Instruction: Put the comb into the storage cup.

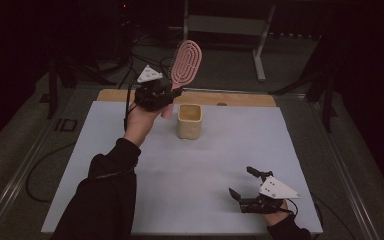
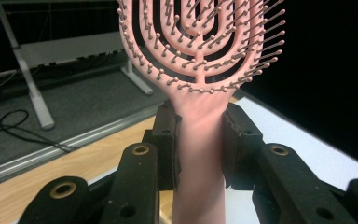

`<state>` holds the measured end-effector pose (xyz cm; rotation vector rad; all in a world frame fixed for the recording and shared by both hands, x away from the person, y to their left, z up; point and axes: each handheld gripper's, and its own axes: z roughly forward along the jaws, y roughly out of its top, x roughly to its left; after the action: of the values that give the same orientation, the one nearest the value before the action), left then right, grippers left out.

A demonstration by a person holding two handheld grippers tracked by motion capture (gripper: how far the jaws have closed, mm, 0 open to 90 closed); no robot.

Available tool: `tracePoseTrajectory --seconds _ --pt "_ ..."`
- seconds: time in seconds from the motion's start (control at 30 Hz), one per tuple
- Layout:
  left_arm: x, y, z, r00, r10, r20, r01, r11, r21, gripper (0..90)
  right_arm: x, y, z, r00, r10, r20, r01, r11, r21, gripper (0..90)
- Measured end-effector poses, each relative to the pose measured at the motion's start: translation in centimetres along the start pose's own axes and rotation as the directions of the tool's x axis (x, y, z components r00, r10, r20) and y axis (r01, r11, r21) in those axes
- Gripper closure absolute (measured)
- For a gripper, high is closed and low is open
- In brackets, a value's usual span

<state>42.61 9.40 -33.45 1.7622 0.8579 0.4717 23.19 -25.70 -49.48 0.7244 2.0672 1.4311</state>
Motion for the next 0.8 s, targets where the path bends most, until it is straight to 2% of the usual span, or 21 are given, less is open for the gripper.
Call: tracePoseTrajectory --seconds 0.1,0.13,0.43,0.57,0.73,0.8 --pt "-0.1 0.1 0.6 0.9999 0.003 0.014 -0.003 0.9996 -0.029 69.9 0.0 0.0 0.0 1.0000 0.004 0.001 -0.004 1.000 -0.003 9.1" --pt "-0.1 0.1 0.8 0.9995 -0.002 0.032 0.003 0.9993 -0.036 69.9 -0.1 0.0 -0.1 1.0000 0.006 0.001 -0.006 1.000 -0.002 9.2" --pt "-0.6 0.4 2.3 0.9989 0.006 0.046 -0.001 0.9937 -0.112 69.9 -0.1 0.0 -0.1 1.0000 0.008 -0.004 -0.008 1.000 -0.001 9.1" --pt "-0.7 0.3 2.9 0.9969 -0.021 0.076 0.032 0.9896 -0.141 69.9 -0.1 0.0 -0.1 0.9999 0.012 -0.004 -0.012 1.000 -0.005 9.2" --pt "-0.5 0.0 3.7 0.9964 -0.016 0.083 0.028 0.9881 -0.151 69.9 -0.1 0.0 -0.1 0.9999 0.011 -0.007 -0.011 1.000 -0.005 9.2" --pt "-0.5 -0.2 4.1 0.9963 -0.025 0.082 0.036 0.9898 -0.138 70.0 -0.1 -0.1 -0.1 0.9998 0.015 -0.009 -0.015 1.000 -0.005 9.2"
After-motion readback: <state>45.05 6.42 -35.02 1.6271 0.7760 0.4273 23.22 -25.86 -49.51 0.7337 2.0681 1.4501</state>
